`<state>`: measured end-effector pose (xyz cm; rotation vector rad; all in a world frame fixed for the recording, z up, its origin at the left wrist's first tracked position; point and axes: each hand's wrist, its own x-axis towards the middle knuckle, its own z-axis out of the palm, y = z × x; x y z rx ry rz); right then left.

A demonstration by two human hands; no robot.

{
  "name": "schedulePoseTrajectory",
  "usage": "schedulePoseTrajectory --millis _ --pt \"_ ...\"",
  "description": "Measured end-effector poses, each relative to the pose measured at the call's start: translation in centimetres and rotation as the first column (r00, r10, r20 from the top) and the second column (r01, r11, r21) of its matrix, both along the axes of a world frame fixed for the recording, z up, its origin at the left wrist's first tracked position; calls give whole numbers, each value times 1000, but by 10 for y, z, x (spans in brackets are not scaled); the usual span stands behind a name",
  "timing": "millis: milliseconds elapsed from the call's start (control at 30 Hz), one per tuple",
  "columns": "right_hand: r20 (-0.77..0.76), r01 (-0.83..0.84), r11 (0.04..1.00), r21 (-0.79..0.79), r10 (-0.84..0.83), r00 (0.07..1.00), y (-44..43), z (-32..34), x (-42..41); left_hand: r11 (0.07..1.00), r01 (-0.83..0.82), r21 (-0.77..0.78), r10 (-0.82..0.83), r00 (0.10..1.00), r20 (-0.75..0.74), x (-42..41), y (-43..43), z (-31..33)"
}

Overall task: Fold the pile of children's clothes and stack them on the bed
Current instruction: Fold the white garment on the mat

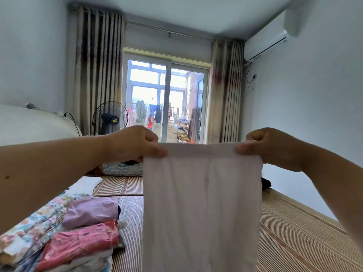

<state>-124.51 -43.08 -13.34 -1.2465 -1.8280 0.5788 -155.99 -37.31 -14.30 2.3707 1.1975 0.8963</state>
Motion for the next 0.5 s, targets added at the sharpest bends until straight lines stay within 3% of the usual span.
schedulePoseTrajectory --millis 67,133,333,433,500 --pt "-122 53 998 24 -50 991 3 1 -3 994 39 -101 -6 950 313 8 4 3" --pt "-195 136 989 61 -121 973 9 4 -9 978 76 -197 30 874 485 20 11 9" --pt "-242 459 877 141 -419 875 27 5 -43 933 -252 -258 346 824 448 53 25 20" --pt "-278 514 837 187 -457 845 33 2 -66 929 -243 -281 353 811 467 79 13 24" --pt "-334 450 879 158 -381 862 33 2 -79 935 -147 -321 306 791 530 94 9 25"
